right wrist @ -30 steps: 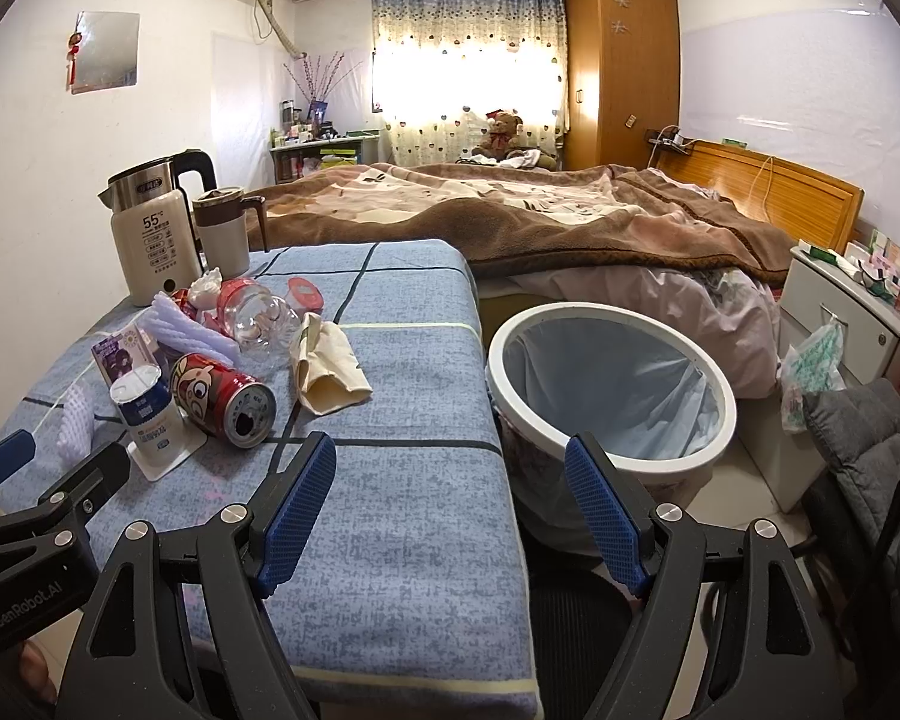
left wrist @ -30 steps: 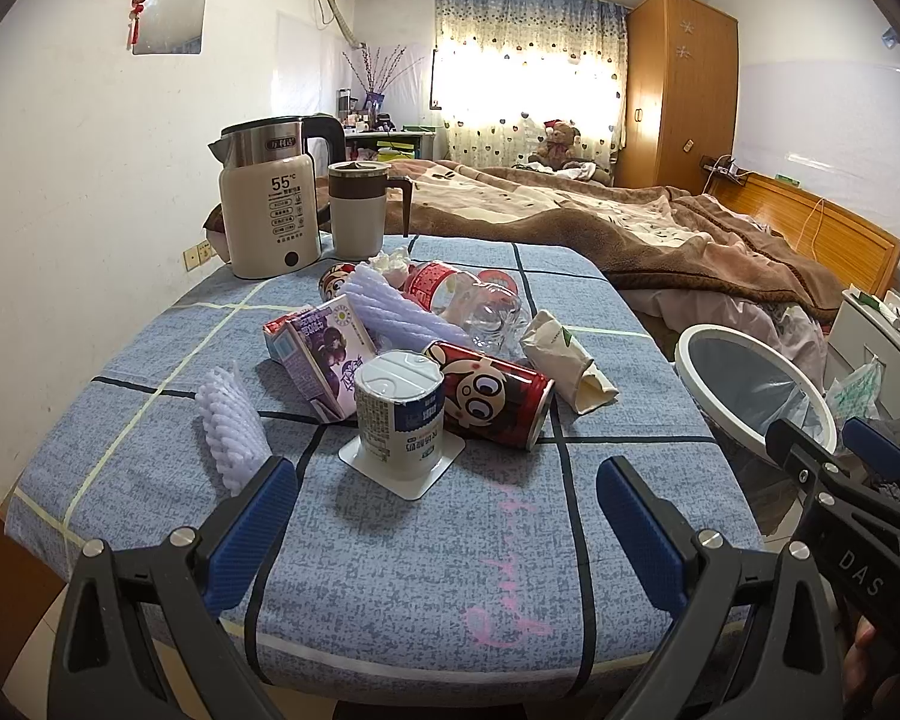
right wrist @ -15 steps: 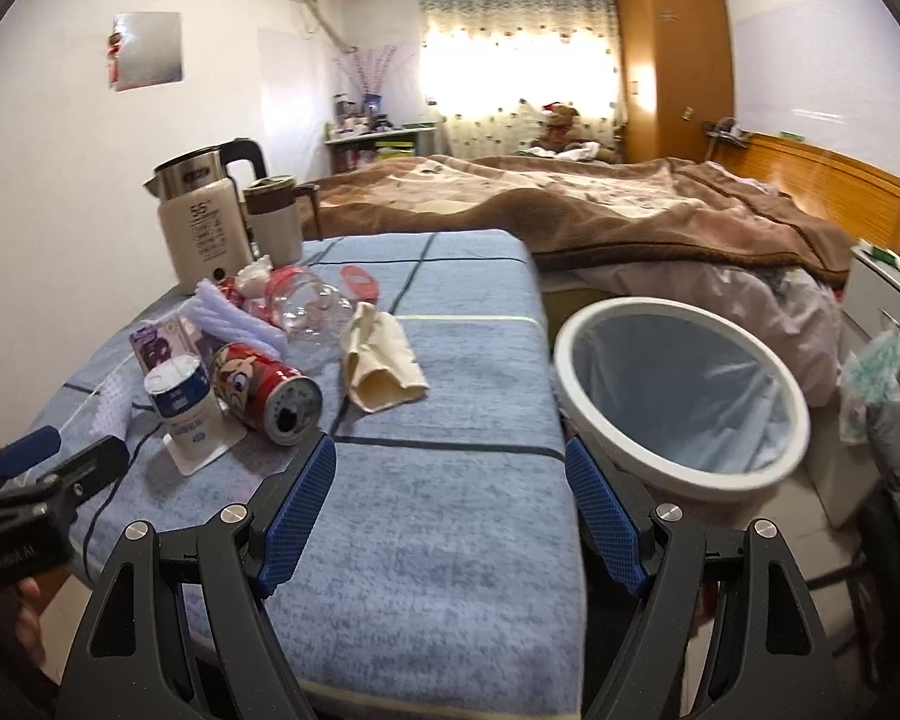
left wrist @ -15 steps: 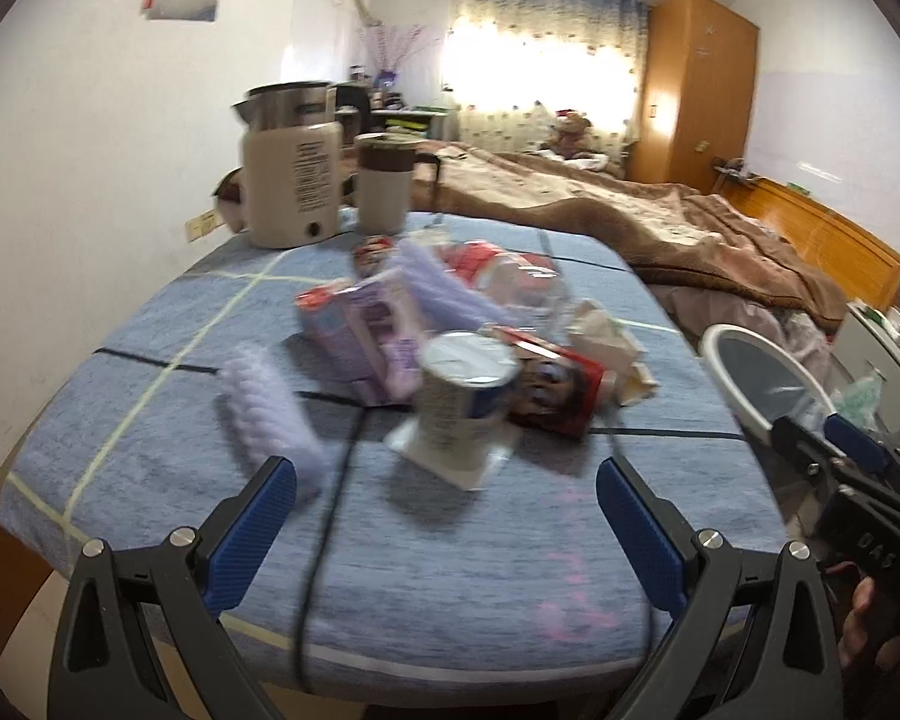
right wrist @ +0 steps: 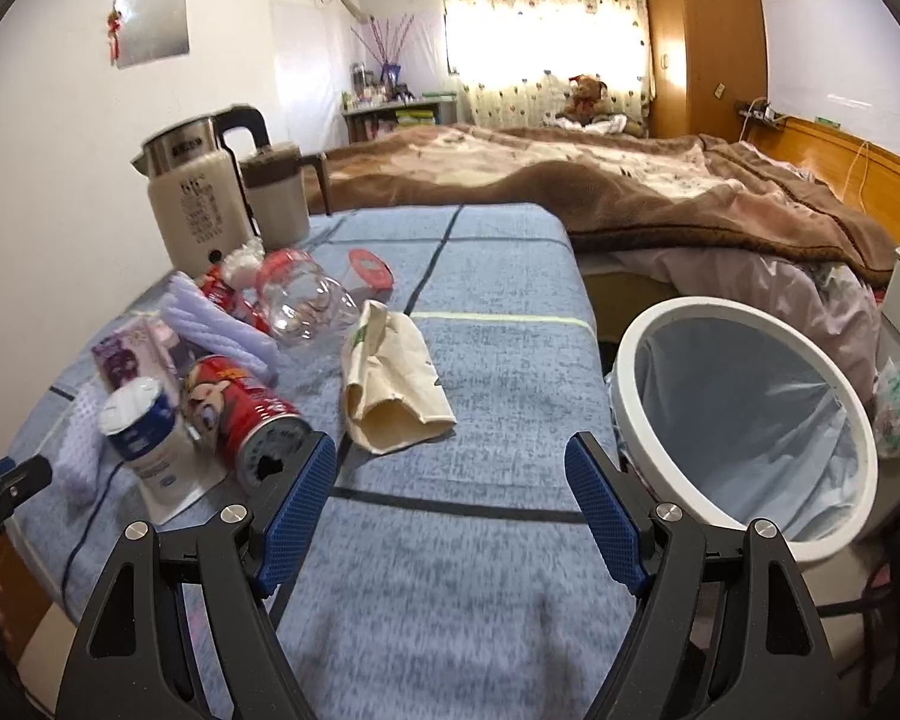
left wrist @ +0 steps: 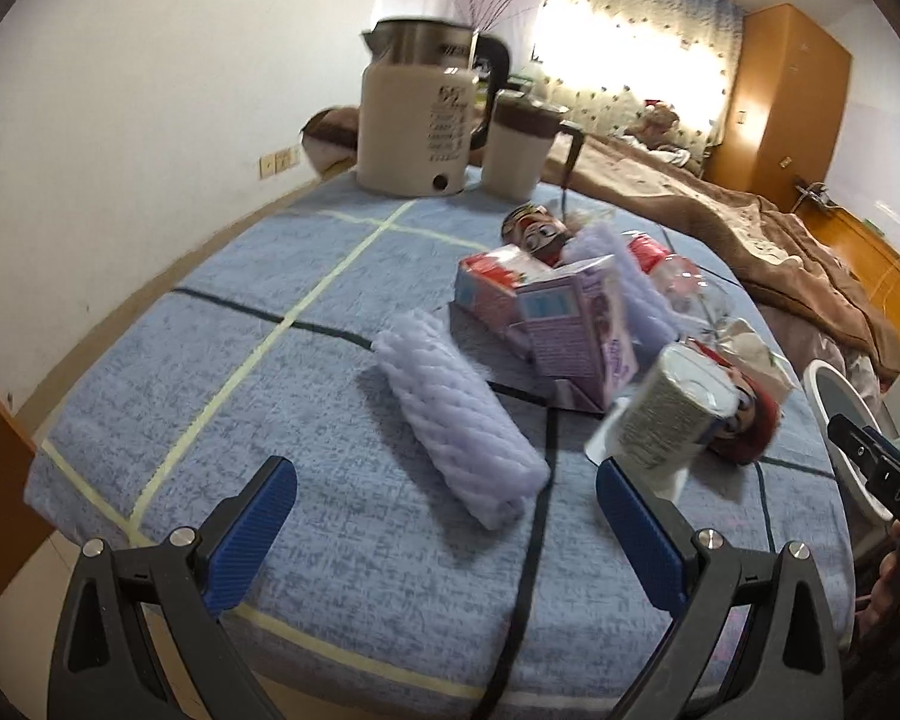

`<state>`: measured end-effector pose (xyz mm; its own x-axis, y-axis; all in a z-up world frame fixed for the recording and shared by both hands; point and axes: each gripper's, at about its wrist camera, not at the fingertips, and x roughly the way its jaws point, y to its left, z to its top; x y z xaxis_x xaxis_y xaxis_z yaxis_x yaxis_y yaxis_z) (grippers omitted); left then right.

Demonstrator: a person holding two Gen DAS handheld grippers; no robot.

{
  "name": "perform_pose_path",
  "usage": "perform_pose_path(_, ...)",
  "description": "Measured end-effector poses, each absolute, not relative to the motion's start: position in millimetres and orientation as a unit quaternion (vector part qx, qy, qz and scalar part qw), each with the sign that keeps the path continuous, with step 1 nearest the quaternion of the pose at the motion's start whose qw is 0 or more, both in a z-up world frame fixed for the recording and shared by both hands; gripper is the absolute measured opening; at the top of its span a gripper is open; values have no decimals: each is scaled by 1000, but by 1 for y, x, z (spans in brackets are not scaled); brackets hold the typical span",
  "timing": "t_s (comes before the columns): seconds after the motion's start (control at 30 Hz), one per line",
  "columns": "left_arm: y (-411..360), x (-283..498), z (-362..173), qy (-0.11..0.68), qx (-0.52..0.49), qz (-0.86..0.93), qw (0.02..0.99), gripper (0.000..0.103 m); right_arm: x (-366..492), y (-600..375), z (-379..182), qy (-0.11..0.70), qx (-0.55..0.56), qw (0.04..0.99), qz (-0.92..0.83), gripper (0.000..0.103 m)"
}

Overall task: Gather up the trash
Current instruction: 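Grasp the white foam net with the left tool while the right tool grasps the crumpled beige paper, then carry both items over the white bin and open both tools to drop them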

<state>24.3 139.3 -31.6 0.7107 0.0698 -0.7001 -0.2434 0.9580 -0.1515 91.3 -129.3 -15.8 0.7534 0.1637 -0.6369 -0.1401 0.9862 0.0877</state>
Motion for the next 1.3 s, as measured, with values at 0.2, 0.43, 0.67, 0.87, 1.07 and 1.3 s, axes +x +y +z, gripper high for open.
perform_pose_path(0.2, 146, 46, -40, 388, -138, 84, 907, 89, 113, -126, -17, 349, 26, 933, 87, 79)
perform_pose_path(0.43, 144, 60, -49, 411, -147, 64, 897, 73, 129, -113, -17, 355, 11, 927, 119, 72)
perform_pose_path(0.67, 148, 65, -54, 414, -165, 57, 893, 65, 146, -99, -26, 376, -6, 917, 131, 50)
perform_pose_path(0.87, 146, 72, -56, 416, -159, 52, 894, 65, 150, -93, -35, 389, -9, 910, 141, 30)
perform_pose_path(1.07, 149, 74, -57, 410, -175, 44, 894, 38, 148, -95, -35, 387, 13, 909, 156, 10)
perform_pose_path(1.3, 146, 68, -54, 398, -172, 38, 901, 33, 140, -99, -33, 381, 29, 909, 164, 8)
